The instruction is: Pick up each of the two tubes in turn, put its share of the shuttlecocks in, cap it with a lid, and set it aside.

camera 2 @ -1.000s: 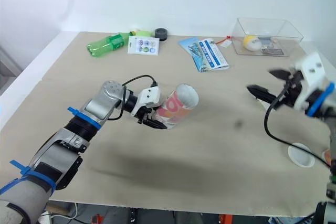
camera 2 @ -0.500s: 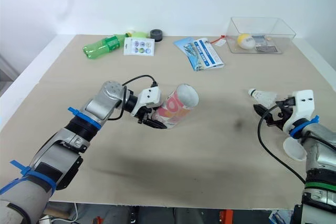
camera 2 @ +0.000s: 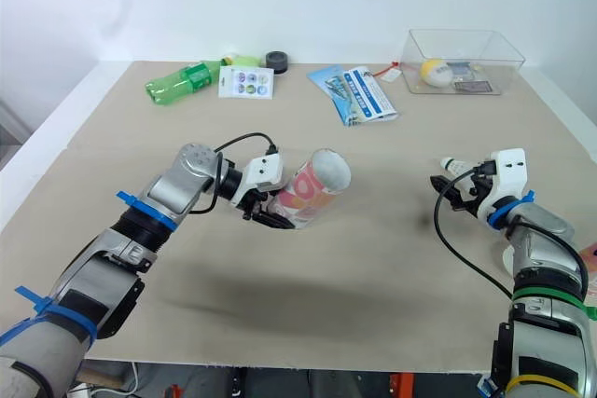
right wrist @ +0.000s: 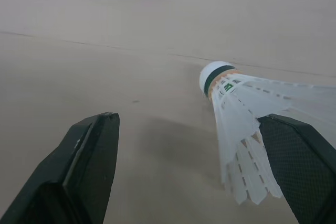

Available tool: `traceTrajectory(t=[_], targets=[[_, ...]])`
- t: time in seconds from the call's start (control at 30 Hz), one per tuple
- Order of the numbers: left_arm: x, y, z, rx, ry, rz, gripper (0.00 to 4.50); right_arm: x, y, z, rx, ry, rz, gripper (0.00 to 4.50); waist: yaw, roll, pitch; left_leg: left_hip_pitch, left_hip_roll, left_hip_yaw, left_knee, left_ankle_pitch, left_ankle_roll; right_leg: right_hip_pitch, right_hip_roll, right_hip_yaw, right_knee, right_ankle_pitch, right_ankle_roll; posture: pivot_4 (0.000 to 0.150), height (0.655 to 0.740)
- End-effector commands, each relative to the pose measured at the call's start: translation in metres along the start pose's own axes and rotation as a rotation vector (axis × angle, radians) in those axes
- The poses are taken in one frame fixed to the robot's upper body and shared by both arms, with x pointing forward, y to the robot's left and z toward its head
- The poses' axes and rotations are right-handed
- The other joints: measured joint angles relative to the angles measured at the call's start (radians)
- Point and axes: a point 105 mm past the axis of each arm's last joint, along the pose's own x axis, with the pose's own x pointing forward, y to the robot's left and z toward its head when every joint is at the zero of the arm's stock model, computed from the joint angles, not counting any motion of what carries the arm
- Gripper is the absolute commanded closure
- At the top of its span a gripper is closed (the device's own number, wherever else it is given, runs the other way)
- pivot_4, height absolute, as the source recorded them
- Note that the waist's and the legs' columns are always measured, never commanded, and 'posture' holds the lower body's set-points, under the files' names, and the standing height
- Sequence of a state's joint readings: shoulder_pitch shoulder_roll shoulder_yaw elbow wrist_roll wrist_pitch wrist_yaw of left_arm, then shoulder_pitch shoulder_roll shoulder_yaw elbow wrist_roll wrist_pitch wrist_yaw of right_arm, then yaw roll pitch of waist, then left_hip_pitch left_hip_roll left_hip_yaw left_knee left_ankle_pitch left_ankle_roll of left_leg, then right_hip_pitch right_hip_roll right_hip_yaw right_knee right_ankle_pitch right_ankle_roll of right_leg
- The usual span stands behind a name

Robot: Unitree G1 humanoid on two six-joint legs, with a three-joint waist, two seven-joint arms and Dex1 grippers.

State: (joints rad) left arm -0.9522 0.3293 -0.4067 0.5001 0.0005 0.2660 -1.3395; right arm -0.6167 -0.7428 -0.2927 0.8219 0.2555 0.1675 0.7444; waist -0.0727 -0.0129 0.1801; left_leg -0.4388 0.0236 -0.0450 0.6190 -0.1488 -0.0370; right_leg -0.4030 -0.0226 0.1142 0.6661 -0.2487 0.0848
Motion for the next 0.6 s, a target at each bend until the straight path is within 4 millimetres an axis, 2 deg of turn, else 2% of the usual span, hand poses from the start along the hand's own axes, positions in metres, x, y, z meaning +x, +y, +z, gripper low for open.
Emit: traceTrajectory(t=[0.03,0.07,0.2,0.23,0.27,0.43,0.6], targets=[[-0.006,0.002,0.002,0.014,0.0,0.021,1.82,0.002,-0.006,0.014,-0.018,-0.05,-0.034,1.31,-0.003,0.0,0.0,0.0,0.0,0.0,0.0,0.0,0.0,0.0,0.0,0.0,0.0,0.0,0.0,0.15,0.74],[-0.007,0.002,0.002,0.013,0.002,0.023,1.82,0.003,-0.006,0.014,-0.019,-0.054,-0.038,1.88,-0.003,0.0,0.0,0.0,0.0,0.0,0.0,0.0,0.0,0.0,0.0,0.0,0.0,0.0,0.0,0.15,0.74],[-0.008,0.002,0.001,0.012,0.006,0.027,1.82,0.006,-0.007,0.015,-0.022,-0.061,-0.046,3.58,-0.005,0.0,0.0,0.0,0.0,0.0,0.0,0.0,0.0,0.0,0.0,0.0,0.0,0.0,0.0,0.15,0.74],[-0.008,0.002,0.001,0.013,0.007,0.027,1.82,0.007,-0.007,0.015,-0.022,-0.063,-0.048,4.16,-0.006,0.0,0.0,0.0,0.0,0.0,0.0,0.0,0.0,0.0,0.0,0.0,0.0,0.0,0.0,0.15,0.74],[-0.008,0.002,0.001,0.013,0.007,0.028,1.82,0.008,-0.006,0.016,-0.024,-0.065,-0.048,4.46,-0.006,0.0,0.0,0.0,0.0,0.0,0.0,0.0,0.0,0.0,0.0,0.0,0.0,0.0,0.0,0.15,0.74],[-0.009,0.003,0.001,0.016,0.01,0.031,1.82,0.009,-0.003,0.017,-0.04,-0.08,-0.029,4.46,-0.006,0.0,0.0,0.0,0.0,0.0,0.0,0.0,0.0,0.0,0.0,0.0,0.0,0.0,0.0,0.15,0.74],[-0.011,0.003,0.001,0.018,0.01,0.032,1.82,0.001,0.006,0.042,-0.16,-0.161,0.049,4.46,-0.006,0.0,0.0,0.0,0.0,0.0,0.0,0.0,0.0,0.0,0.0,0.0,0.0,0.0,0.0,0.15,0.74]])
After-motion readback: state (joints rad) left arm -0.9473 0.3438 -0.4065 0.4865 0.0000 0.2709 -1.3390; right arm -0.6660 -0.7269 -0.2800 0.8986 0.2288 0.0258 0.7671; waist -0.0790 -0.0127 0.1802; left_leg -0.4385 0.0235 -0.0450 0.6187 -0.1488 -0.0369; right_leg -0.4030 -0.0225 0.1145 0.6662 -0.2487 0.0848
